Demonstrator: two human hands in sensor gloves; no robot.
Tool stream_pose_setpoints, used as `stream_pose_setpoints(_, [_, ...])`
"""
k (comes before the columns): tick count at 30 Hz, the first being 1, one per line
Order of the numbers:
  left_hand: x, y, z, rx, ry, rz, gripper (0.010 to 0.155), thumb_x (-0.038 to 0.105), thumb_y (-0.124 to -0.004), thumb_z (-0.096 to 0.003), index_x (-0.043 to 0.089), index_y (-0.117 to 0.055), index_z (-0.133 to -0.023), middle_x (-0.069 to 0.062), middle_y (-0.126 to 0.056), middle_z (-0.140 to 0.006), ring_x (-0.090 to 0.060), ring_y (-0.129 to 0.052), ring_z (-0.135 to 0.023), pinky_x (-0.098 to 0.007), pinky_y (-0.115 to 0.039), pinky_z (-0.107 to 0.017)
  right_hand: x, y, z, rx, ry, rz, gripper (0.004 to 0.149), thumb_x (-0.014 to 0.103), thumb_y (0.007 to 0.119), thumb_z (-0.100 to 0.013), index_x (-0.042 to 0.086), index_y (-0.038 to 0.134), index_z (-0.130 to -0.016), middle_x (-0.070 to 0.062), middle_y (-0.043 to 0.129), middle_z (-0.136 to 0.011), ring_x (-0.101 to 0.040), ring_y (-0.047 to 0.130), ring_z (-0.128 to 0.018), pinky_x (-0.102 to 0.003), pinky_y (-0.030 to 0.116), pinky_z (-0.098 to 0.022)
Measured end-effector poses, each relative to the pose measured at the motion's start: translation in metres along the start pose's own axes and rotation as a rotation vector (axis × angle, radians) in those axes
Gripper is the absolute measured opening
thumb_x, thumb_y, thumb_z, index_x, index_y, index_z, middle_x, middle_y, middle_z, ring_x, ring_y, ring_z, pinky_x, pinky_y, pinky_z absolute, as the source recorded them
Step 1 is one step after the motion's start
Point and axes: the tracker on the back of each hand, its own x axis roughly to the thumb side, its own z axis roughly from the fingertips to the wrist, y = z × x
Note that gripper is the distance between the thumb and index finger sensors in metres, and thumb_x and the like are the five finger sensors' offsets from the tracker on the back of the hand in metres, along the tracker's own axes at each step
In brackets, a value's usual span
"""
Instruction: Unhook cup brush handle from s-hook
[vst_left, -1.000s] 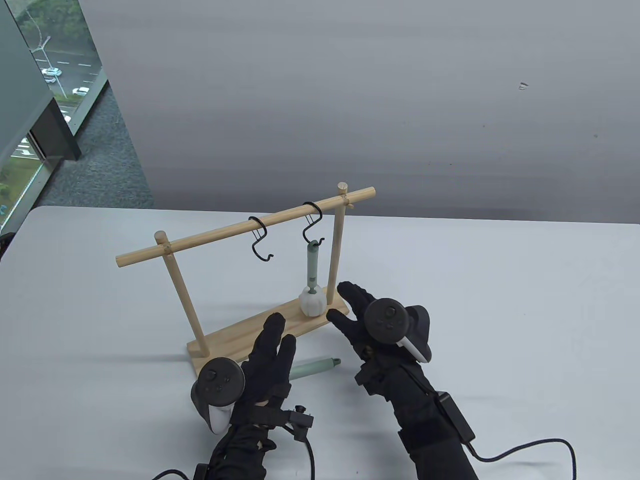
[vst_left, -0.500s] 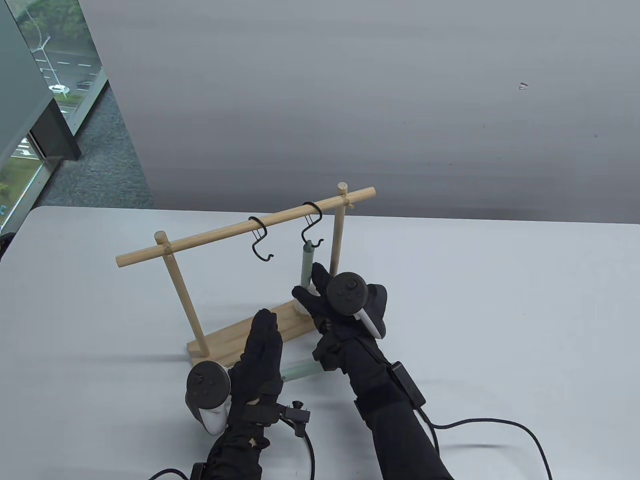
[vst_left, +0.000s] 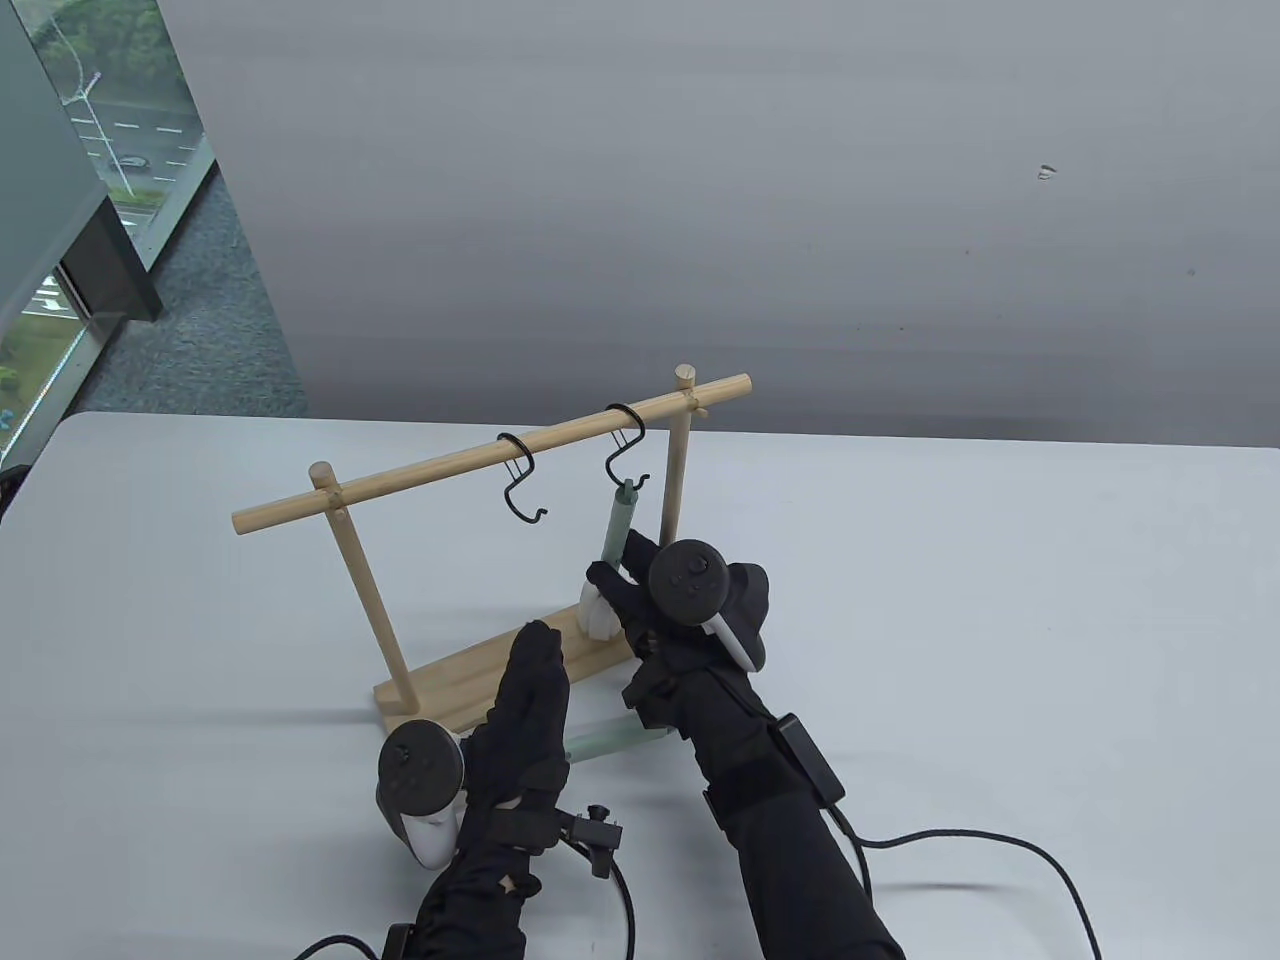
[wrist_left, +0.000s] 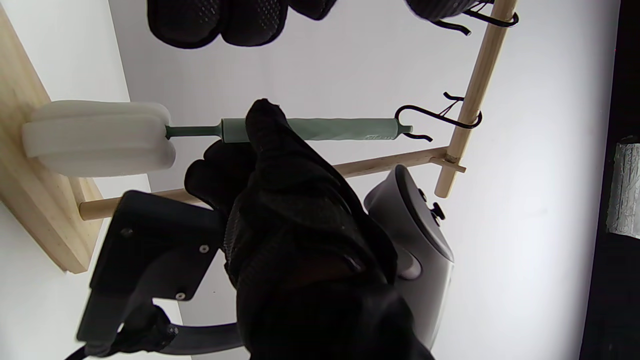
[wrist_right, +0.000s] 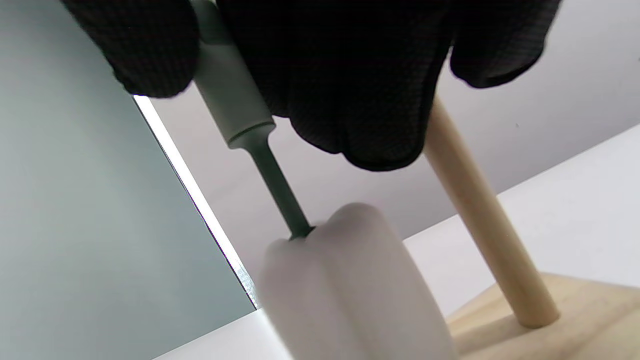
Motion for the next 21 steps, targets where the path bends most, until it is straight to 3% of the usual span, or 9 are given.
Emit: stream_pose_setpoints(21, [0.005, -0.012, 0.001, -0.110, -0.037, -0.049, 0.069, 0.052, -0.061, -0.0531, 0.006, -0.051, -0.104, -0.028, -0.065, -0.104, -0.056, -0.070, -0.090, -0.068, -0.052, -0.063, -0.010, -0.076, 0.041, -0.145, -0.092, 0.339, 0.056, 0.048, 0.077, -0.043, 0.011, 0.077, -0.085, -0.014, 0.089, -0.079, -0.034, 0.098, -0.066, -0.061, 0.064, -0.057])
